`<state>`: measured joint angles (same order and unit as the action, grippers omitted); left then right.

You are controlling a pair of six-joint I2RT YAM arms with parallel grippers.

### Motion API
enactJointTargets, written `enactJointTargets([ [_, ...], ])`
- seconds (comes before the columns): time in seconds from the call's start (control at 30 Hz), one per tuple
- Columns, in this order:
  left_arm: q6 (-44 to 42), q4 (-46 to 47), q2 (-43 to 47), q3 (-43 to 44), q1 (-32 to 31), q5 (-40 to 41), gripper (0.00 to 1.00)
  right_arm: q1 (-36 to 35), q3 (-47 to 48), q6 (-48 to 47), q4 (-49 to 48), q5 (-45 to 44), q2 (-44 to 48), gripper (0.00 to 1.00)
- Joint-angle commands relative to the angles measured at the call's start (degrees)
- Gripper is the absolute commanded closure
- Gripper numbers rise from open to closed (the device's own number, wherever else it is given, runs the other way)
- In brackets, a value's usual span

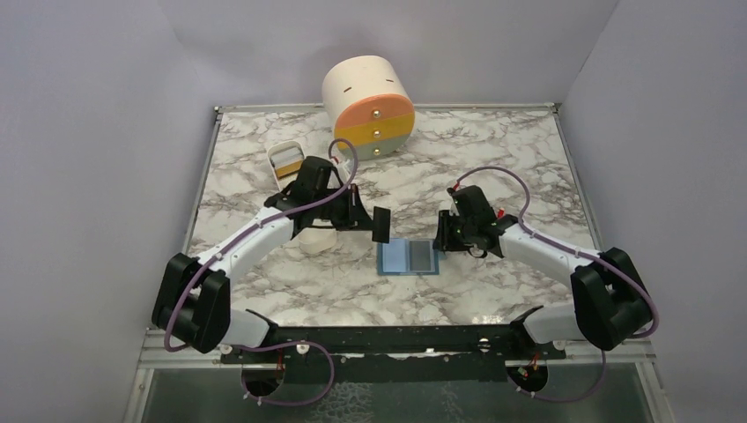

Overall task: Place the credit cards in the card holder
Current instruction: Insert the credit card into the card holder.

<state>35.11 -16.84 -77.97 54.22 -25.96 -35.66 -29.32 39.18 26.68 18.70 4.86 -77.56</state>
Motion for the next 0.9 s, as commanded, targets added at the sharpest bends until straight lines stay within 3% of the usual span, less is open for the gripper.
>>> enactJointTargets([
  [0.0, 6.1, 7.5, -1.7, -4.1, -2.8, -2.2, 1.0, -0.3, 0.6, -0.9, -0.5, -1.4, -1.6, 0.68],
  [0.47, 8.9, 13.7, -12.1, -5.5, -10.7, -0.7, 1.0, -0.3, -2.9, -0.1, -5.0, 2.4, -4.3, 0.74],
  [0.87, 6.4, 14.1, -17.6, -5.0, -11.6, -0.3, 1.0, -0.3, -4.8, 0.3, -6.3, 2.3, -4.1, 0.79],
])
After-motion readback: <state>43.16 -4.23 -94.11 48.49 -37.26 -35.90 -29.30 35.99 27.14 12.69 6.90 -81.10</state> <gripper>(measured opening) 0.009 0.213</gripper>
